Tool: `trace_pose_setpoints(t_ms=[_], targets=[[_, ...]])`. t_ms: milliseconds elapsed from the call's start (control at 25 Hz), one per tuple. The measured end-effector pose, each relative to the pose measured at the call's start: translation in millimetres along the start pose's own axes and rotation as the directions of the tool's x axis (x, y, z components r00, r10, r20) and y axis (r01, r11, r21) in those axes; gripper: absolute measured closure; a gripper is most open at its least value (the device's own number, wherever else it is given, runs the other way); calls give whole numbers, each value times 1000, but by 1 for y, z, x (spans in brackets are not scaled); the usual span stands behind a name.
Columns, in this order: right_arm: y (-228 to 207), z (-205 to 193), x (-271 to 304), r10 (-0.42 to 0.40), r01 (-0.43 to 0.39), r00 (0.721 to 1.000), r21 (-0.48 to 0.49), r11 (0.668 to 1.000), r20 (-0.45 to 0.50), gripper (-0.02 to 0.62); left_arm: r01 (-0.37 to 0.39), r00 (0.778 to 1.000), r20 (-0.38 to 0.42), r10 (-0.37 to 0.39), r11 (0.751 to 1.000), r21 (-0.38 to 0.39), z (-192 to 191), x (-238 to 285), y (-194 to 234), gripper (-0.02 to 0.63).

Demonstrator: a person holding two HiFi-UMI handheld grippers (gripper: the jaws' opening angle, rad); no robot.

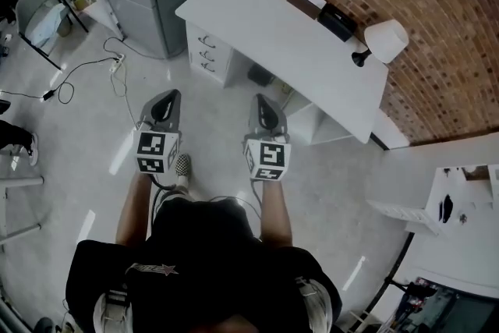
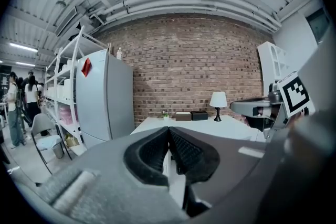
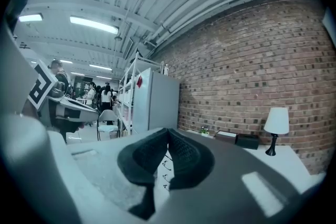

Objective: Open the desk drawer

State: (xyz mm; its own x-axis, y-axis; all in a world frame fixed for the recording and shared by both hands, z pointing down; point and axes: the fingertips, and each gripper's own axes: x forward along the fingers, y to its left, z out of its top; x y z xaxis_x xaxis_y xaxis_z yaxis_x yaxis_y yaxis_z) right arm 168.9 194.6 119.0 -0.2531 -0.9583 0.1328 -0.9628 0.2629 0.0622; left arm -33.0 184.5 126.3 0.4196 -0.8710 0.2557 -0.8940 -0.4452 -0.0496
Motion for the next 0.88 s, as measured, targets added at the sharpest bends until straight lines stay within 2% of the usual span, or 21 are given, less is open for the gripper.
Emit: trace_pose_setpoints(t_ms=[520,880], targets=[[32,-6,106,-128,130,990,23,991,-58,591,139,990,-33,-139,990,-6,-9,89,98,595],[40,-24,147,-179,185,978,39,982,-110,591,192,979,-70,-193,981,-22,-29,134,132,595]])
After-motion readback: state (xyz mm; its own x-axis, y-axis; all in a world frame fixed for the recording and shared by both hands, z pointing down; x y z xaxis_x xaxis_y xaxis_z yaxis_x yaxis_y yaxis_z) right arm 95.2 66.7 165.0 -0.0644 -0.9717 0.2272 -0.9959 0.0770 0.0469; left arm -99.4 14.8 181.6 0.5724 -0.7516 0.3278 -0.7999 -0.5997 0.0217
